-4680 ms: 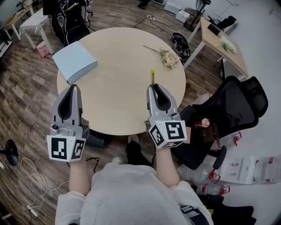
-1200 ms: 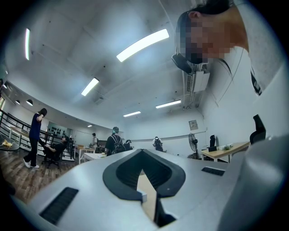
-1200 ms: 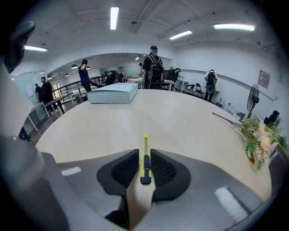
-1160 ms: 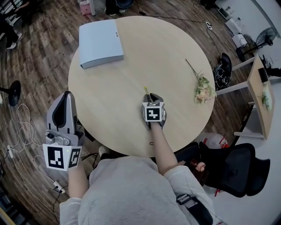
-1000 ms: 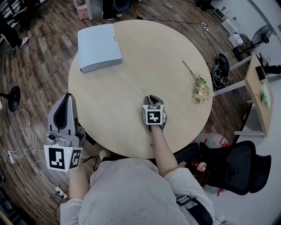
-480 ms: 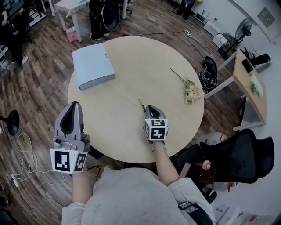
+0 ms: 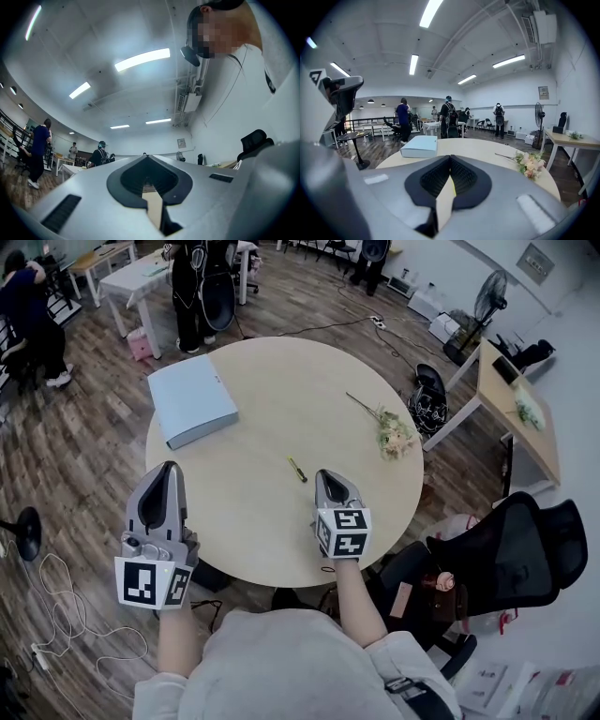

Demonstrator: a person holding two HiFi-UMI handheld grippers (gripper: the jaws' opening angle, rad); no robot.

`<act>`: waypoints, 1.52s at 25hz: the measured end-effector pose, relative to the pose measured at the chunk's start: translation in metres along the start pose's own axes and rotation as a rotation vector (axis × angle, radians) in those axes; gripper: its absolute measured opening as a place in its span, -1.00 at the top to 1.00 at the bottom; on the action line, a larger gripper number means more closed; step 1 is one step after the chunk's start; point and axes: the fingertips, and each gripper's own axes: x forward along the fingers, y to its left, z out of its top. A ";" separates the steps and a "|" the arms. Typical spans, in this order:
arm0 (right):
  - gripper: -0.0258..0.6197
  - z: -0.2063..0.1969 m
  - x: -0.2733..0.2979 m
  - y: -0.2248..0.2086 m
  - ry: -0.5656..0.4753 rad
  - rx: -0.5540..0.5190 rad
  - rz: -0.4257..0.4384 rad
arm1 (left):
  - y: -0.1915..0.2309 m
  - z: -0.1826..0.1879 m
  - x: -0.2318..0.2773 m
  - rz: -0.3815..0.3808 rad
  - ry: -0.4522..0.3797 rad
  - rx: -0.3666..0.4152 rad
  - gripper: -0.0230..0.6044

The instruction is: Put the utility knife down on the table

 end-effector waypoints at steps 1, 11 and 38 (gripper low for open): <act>0.89 0.006 -0.006 0.001 -0.016 -0.003 -0.002 | -0.001 0.002 -0.001 -0.006 -0.004 -0.001 0.90; 0.89 0.057 -0.073 0.023 -0.174 -0.048 -0.035 | -0.015 0.020 -0.020 -0.064 -0.026 -0.003 0.90; 0.89 0.105 -0.210 0.071 -0.420 -0.067 -0.115 | -0.028 0.058 -0.082 -0.123 -0.089 -0.018 0.90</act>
